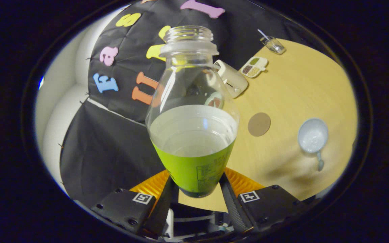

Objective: Take the bottle from table, then pour the juice into the cup, finally place the bottle on the coaster

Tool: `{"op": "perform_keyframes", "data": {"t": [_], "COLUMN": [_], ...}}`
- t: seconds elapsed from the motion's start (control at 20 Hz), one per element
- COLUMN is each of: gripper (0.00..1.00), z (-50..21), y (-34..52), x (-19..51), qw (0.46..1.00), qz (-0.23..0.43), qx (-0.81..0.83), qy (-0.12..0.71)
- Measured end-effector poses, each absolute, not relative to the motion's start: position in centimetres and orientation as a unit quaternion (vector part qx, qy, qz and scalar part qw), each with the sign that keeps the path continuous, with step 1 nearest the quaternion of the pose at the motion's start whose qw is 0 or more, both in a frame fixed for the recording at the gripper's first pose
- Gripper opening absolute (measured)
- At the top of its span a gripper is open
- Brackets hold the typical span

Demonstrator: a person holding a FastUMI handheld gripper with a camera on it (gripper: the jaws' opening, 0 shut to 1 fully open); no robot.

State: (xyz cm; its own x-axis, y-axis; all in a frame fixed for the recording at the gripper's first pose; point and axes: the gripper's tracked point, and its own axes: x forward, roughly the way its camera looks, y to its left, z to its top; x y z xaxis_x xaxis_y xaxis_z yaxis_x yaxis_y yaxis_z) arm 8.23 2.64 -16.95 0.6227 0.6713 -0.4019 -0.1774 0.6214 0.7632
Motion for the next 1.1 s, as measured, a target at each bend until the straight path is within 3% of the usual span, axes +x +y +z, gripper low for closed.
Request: {"op": "perform_keyframes", "data": {"t": [0.35,1.1], "gripper": [0.80,0.80], "z": [-16.7,-22.7], "y": [2.6,1.2], "x": [12.3,27.1], "qw": [0.923,0.949], "qz": [0.164,0.077], "qx": [0.161,0.061], "qy": [0.308,0.301]}}
